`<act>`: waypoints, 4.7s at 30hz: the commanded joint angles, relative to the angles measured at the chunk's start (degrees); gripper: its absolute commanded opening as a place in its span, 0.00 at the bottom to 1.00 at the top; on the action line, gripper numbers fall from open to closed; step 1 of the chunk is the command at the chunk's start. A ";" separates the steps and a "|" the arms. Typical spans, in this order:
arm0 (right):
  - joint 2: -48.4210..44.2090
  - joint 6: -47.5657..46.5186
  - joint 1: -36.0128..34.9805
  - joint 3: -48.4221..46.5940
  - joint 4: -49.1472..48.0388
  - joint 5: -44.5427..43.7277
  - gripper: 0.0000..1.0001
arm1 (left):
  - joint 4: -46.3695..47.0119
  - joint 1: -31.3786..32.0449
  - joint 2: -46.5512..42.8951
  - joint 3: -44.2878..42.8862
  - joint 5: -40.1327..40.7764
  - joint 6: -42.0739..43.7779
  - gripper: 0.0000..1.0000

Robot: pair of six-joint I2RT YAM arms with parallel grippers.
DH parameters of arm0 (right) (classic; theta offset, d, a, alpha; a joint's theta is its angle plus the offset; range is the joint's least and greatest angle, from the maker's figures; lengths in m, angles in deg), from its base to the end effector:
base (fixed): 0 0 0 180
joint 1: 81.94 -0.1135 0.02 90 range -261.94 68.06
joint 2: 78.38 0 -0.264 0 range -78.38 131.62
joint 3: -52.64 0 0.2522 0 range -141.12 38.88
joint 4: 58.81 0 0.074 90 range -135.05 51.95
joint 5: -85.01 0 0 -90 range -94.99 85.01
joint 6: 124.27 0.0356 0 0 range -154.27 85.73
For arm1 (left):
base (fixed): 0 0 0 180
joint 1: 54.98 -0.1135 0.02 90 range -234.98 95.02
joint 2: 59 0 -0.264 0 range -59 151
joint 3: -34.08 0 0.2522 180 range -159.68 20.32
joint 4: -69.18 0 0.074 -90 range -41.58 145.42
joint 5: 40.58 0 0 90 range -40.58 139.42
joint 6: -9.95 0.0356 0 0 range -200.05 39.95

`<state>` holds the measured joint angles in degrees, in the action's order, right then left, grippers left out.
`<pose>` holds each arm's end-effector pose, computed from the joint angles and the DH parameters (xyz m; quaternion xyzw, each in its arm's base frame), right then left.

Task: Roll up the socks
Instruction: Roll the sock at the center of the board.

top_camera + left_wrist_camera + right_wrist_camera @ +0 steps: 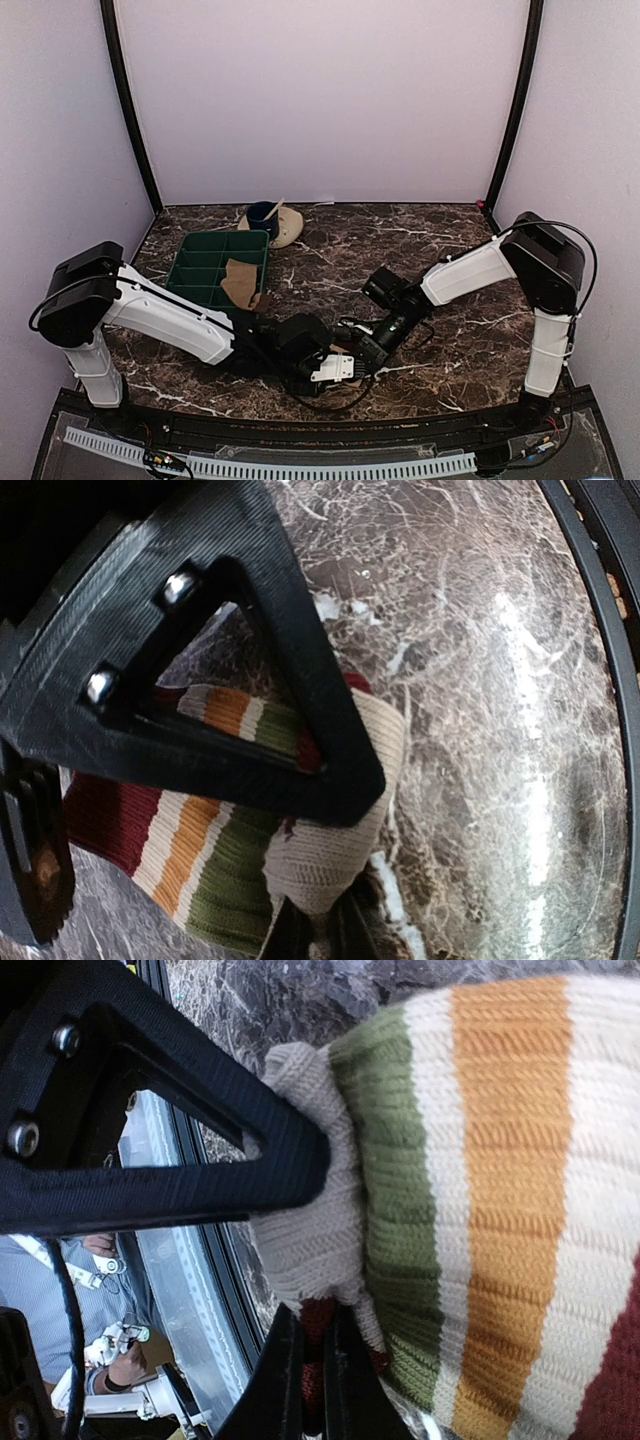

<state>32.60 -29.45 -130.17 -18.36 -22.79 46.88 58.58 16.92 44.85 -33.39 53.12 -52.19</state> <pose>0.1996 0.2655 0.1048 0.3796 -0.8096 -0.4373 0.0958 0.1143 -0.3424 0.1402 0.7034 0.6083 -0.1096 0.3510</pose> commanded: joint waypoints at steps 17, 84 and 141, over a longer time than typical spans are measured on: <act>-1.84 3.64 1.18 3.42 -0.43 -7.80 0.25 | -19.14 0.08 5.66 -10.74 -8.77 -1.41 0.00; -34.83 0.64 -29.76 21.98 -21.42 -70.67 0.35 | -49.87 -20.20 22.41 -35.80 -47.06 -8.04 0.00; -17.38 -17.45 -31.67 13.92 -24.58 -78.97 0.46 | -52.02 -20.92 25.17 -37.34 -51.32 -7.32 0.00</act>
<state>15.66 -45.60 -162.01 -2.75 -46.63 -30.71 8.57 -3.89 69.01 -70.31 1.48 -60.71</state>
